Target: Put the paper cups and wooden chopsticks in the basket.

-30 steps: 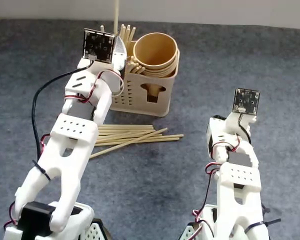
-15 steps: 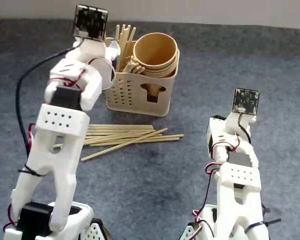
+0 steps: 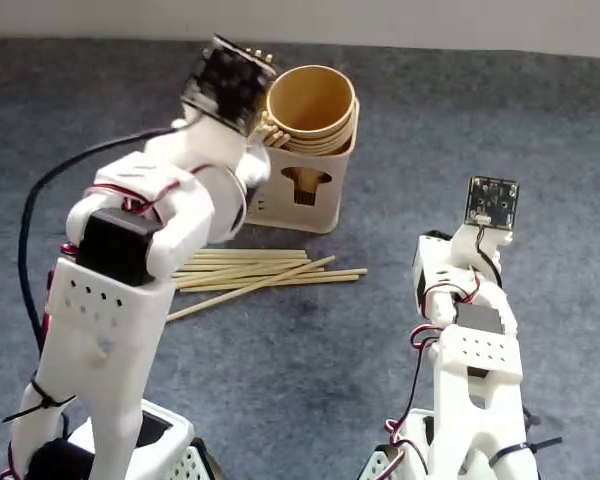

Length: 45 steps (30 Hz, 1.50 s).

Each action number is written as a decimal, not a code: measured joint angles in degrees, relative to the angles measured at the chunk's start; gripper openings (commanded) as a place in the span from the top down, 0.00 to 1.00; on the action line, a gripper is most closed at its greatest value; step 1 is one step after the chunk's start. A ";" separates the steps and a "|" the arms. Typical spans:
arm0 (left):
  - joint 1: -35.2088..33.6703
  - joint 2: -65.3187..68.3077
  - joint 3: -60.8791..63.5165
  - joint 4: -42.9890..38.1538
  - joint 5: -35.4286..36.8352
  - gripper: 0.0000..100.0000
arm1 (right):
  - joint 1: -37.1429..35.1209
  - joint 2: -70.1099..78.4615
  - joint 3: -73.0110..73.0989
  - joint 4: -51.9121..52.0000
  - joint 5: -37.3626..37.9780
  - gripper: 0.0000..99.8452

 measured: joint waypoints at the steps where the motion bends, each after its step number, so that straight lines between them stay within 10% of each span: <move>1: 0.53 -0.09 0.00 1.93 -0.79 0.91 | 0.00 0.00 0.00 0.00 0.00 0.99; 14: 7.38 -0.18 15.03 8.79 -11.78 0.95 | 0.00 0.00 0.00 0.00 0.00 0.99; 32: 3.25 -0.18 47.82 -17.93 -17.76 0.88 | 0.00 0.00 0.00 0.00 0.00 0.99; 45: 2.29 10.55 46.07 -21.27 -17.93 0.88 | 0.00 0.00 0.00 0.00 0.00 0.99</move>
